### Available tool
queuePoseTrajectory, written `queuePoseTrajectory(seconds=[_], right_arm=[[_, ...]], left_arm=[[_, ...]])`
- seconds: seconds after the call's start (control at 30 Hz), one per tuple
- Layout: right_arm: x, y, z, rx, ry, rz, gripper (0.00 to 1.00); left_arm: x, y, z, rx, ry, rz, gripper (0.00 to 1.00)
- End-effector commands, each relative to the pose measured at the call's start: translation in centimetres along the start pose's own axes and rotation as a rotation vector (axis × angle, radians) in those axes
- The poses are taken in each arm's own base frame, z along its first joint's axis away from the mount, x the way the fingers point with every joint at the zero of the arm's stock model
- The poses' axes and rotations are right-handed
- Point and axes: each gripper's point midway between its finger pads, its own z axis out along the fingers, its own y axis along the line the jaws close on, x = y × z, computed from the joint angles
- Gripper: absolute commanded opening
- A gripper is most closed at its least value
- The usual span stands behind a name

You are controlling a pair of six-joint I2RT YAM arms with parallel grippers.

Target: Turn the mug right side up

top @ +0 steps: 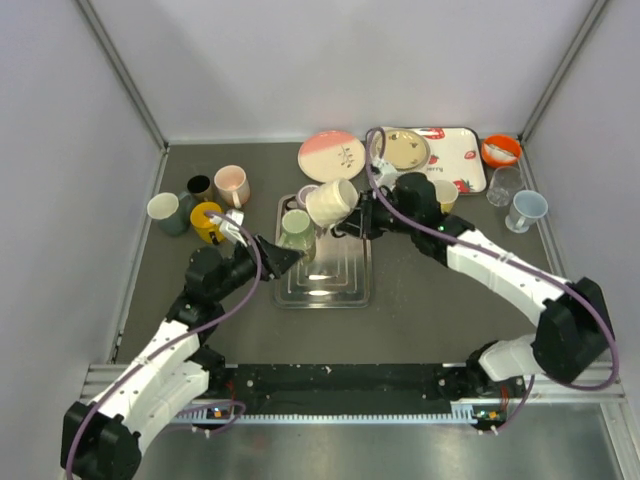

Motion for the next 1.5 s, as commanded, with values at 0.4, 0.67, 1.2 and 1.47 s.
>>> queuePoseTrajectory(seconds=[0.4, 0.67, 1.2, 1.47], right_arm=[[-6.6, 12.5, -9.3, -0.691, -0.413, 0.151, 0.00], [-5.5, 12.7, -10.0, -0.719, -0.399, 0.144, 0.00], [-4.2, 12.0, -10.1, -0.692, -0.398, 0.122, 0.00], [-3.7, 12.3, -10.2, -0.718, -0.396, 0.142, 0.00]], left_arm=[[-2.0, -10.8, -0.2, 0.478, -0.084, -0.022, 0.68], [-2.6, -11.4, 1.5, 0.487, -0.084, -0.058, 0.64], [-3.8, -14.1, 2.7, 0.572, -0.107, -0.119, 0.59], [-5.0, -14.8, 3.6, 0.609, -0.153, -0.199, 0.15]])
